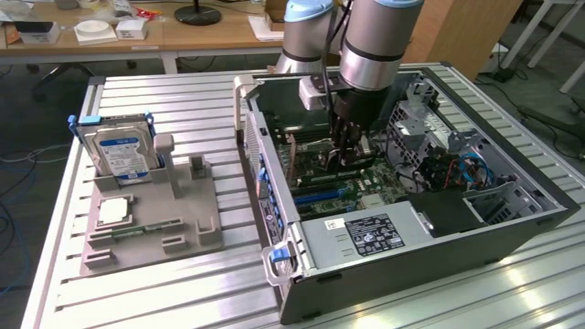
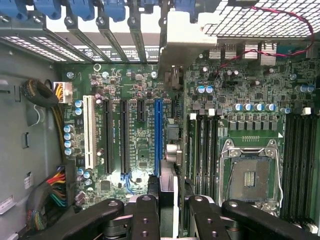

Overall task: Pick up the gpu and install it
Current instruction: 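Insert the gpu into the slot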

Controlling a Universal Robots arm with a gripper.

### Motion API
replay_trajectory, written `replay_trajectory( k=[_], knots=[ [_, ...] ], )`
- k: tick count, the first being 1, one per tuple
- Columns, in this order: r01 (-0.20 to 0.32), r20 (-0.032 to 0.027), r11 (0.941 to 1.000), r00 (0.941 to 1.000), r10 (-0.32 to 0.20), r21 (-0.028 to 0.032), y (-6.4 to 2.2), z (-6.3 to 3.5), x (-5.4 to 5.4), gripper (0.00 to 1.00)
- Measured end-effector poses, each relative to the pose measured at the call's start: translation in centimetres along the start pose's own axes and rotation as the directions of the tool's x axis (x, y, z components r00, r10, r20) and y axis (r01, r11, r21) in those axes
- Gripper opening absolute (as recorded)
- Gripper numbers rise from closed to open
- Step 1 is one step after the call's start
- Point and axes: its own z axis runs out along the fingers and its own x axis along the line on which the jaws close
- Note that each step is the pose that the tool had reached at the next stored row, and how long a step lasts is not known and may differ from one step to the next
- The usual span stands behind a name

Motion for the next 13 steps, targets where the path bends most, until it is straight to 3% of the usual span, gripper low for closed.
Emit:
replay_trajectory(
  k=[13],
  knots=[
    [0.000,0.0001,1.0000,1.0000,0.000,0.0000,0.46,0.40,0.67,0.27]
  ],
)
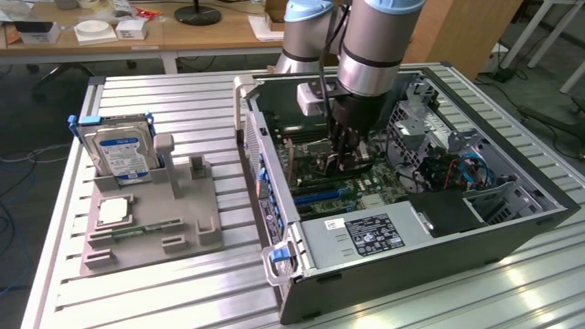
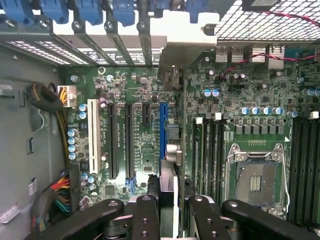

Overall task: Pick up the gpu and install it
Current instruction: 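Insert the gpu into the slot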

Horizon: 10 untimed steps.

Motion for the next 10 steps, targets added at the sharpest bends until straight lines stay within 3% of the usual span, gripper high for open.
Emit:
replay_trajectory(
  k=[10],
  knots=[
    [0.000,0.0002,1.0000,1.0000,0.000,0.0000,0.54,0.42,0.21,0.27]
  ],
)
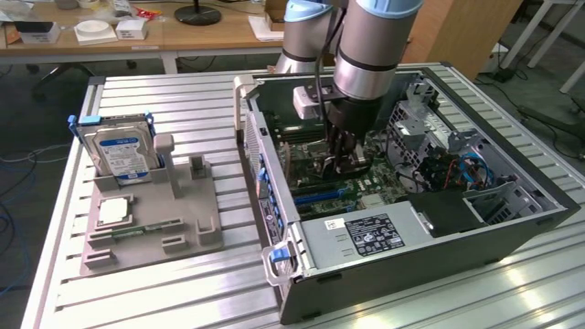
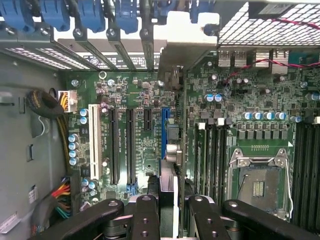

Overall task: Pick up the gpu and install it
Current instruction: 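Insert the gpu into the slot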

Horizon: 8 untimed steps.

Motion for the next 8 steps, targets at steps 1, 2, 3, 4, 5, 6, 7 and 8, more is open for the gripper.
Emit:
replay_trajectory(
  k=[1,2,3,4,5,6,7,8],
  knots=[
    [0.000,-0.0002,1.0000,1.0000,0.000,-0.0001,0.01,0.14,0.01,0.27],
    [0.000,-0.0001,1.0000,1.0000,0.000,0.0000,0.01,0.27,0.01,0.27],
    [0.000,-0.0002,1.0000,1.0000,0.000,-0.0001,0.01,0.31,0.01,0.27],
    [0.000,-0.0002,1.0000,1.0000,0.000,0.0000,0.01,0.31,0.01,0.27],
    [0.000,-0.0004,1.0000,1.0000,0.000,-0.0002,0.02,0.33,0.02,0.27],
    [0.000,0.0001,1.0000,1.0000,0.000,0.0001,0.04,0.50,0.02,0.27],
    [0.000,-0.0001,1.0000,1.0000,0.000,0.0000,0.07,0.67,0.02,0.27],
    [0.000,-0.0001,1.0000,1.0000,0.000,0.0000,0.08,0.69,0.02,0.27]
  ],
)
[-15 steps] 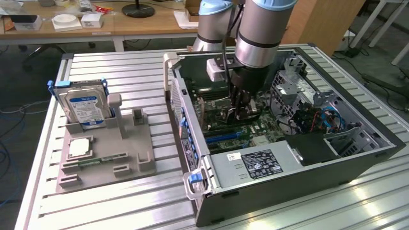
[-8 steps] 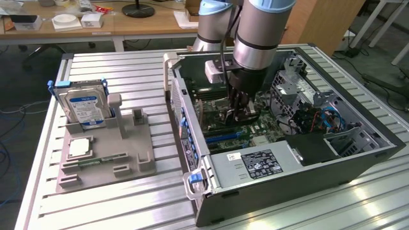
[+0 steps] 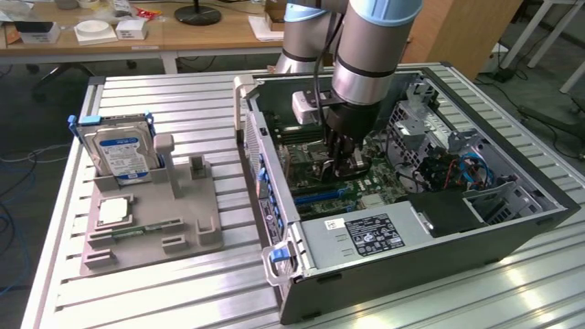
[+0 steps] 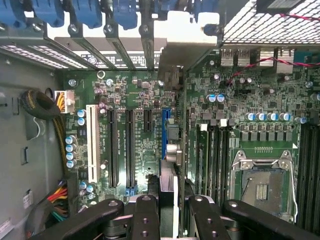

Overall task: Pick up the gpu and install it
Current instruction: 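Insert the gpu into the slot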

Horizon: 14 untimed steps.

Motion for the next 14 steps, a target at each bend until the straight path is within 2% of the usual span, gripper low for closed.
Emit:
replay_trajectory(
  k=[12,14],
  knots=[
    [0.000,-0.0002,1.0000,1.0000,0.000,-0.0001,0.06,0.62,0.01,0.27],
    [0.000,-0.0001,1.0000,1.0000,0.000,0.0000,0.31,0.66,0.01,0.27]
  ],
)
